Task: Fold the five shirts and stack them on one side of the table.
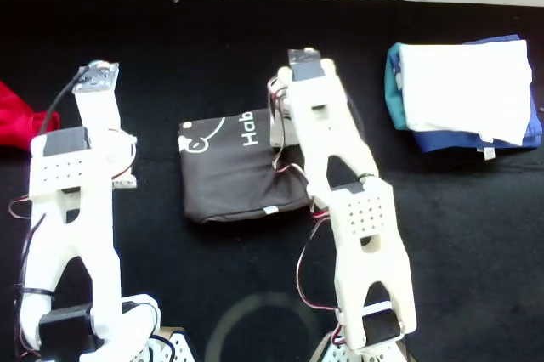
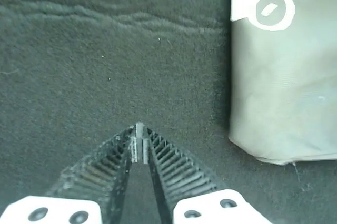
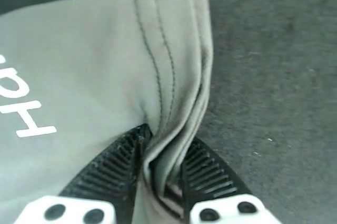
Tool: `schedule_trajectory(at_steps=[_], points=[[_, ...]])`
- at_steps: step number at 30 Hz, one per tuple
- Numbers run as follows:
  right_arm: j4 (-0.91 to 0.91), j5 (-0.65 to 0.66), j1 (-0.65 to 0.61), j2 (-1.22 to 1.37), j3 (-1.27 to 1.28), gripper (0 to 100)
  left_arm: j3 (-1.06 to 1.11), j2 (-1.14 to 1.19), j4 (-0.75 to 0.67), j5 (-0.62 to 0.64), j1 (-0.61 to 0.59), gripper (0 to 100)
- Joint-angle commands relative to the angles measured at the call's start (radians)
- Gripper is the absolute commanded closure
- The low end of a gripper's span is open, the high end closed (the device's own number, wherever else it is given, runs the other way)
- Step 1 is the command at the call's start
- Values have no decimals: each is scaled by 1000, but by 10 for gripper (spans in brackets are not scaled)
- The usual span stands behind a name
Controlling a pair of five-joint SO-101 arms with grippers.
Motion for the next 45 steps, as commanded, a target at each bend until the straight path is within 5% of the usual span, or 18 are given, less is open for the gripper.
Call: schedule_trajectory(at_steps=[1, 23, 45], points=[[88, 74, 88, -2, -173, 992, 33, -31, -66, -8, -10, 992], [91, 482, 308, -446, -225, 992, 239, -31, -255, -8, -7, 992], [-67, 649, 553, -657, -216, 993, 248, -31, -256, -8, -7, 992]])
